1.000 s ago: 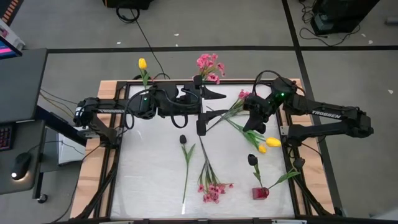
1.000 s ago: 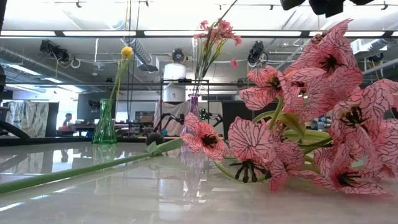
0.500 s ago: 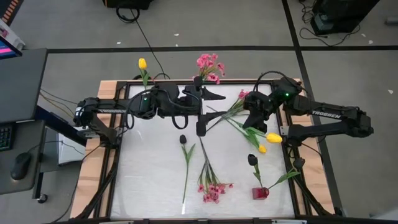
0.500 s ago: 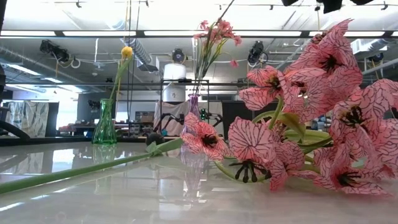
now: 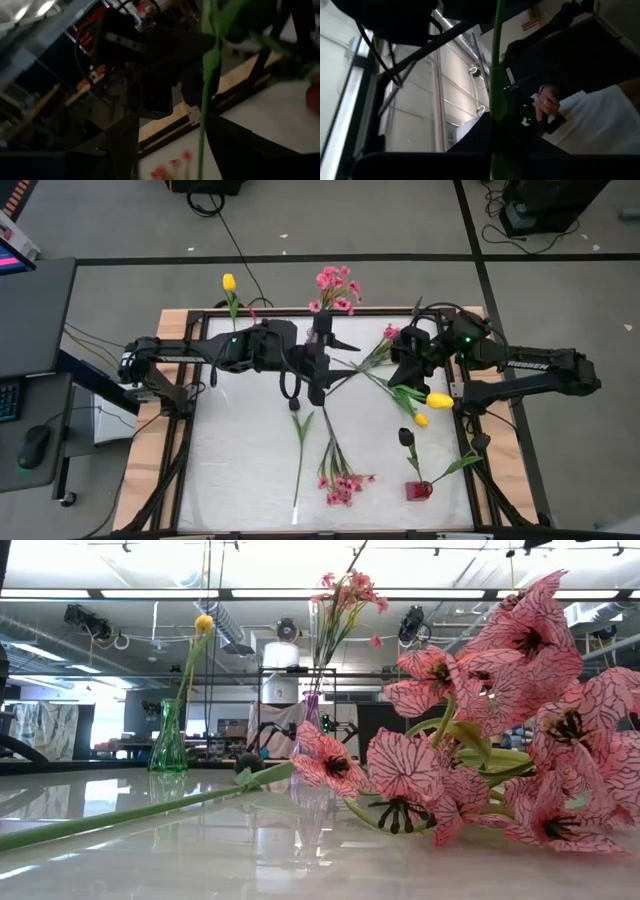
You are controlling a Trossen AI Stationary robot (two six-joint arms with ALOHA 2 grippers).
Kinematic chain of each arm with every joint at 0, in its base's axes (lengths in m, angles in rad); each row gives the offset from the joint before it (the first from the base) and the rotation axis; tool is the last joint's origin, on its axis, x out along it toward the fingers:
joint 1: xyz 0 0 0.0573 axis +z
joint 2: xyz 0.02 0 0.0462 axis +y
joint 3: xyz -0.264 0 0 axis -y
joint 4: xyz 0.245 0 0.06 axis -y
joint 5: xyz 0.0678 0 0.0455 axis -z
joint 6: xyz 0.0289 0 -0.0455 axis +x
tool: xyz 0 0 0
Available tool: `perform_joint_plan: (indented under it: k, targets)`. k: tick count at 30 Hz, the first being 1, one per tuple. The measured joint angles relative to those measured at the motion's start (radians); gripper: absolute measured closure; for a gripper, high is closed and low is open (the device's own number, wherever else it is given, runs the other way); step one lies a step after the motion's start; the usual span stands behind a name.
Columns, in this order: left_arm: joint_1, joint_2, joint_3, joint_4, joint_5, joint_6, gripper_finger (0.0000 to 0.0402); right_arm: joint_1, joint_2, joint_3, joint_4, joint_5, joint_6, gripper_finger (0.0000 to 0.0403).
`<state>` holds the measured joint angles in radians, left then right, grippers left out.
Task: Sort flowers into vase by color
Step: Put the top yellow flower into the green vase
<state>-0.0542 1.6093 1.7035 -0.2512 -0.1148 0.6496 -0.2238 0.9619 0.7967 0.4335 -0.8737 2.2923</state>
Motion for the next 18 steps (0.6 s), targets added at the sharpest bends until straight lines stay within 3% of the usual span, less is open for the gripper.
perform_joint_plan:
  k: [6,11,18]
  targets:
    - [-0.045,0.026,0.0,0.019,0.003,0.217,0.0168,0.035,0.0,0.0,-0.004,0.094,0.02,0.036]
    - [-0.063,0.047,0.0,0.097,0.003,0.221,0.0168,0.039,0.0,0.0,-0.008,0.176,0.012,0.036]
    - [-0.063,0.066,0.0,0.151,0.003,0.202,0.0168,0.063,0.002,0.0,-0.009,0.201,0.009,0.036]
